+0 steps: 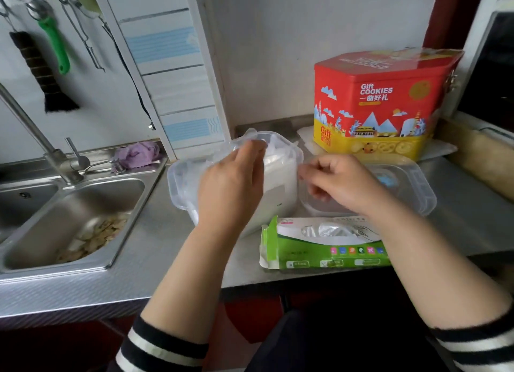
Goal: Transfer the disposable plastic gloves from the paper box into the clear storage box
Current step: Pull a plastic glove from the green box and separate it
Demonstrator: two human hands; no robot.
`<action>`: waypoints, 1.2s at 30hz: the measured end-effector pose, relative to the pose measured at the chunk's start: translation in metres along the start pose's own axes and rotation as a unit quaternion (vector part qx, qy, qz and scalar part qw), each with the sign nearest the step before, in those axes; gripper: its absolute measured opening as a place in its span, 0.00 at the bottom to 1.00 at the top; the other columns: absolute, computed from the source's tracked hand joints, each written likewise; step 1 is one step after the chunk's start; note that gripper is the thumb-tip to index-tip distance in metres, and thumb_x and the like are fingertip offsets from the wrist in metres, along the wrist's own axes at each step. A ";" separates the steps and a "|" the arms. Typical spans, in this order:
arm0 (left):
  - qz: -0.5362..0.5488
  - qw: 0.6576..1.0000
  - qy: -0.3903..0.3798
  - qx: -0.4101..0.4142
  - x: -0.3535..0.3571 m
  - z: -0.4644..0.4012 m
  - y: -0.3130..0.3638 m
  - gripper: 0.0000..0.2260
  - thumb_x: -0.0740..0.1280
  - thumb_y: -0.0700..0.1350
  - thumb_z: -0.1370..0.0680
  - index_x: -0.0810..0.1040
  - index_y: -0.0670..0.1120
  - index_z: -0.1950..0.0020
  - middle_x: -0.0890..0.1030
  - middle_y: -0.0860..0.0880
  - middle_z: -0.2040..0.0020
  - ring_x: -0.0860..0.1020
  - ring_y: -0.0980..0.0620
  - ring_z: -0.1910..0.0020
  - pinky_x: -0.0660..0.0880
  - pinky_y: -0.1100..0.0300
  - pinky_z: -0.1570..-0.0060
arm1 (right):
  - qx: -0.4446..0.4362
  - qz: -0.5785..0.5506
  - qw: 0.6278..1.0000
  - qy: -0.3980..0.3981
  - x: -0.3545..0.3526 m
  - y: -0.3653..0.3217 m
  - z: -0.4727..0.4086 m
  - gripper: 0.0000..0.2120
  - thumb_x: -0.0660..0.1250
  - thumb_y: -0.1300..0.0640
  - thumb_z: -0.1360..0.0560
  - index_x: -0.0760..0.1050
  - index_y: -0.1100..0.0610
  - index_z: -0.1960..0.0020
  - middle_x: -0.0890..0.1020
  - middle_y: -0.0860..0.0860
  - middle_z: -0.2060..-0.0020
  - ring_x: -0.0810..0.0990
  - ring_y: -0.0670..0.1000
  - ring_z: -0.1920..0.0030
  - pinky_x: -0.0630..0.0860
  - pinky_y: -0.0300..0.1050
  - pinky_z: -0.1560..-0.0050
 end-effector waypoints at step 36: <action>0.179 0.934 -0.284 -0.121 0.109 0.120 0.027 0.22 0.63 0.61 0.28 0.72 0.50 0.39 0.79 0.59 0.43 0.76 0.55 0.42 0.72 0.52 0.41 | 0.117 -0.443 0.869 0.188 -0.035 0.079 0.046 0.13 0.64 0.49 0.23 0.79 0.59 0.52 0.85 0.53 0.59 0.83 0.54 0.51 0.76 0.52 0.43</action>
Point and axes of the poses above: each hand's wrist, its own z-axis away from the middle knuckle, its own x-axis out of the palm, y = z × x, the point moved 8 cm from there along -z, towards the middle knuckle
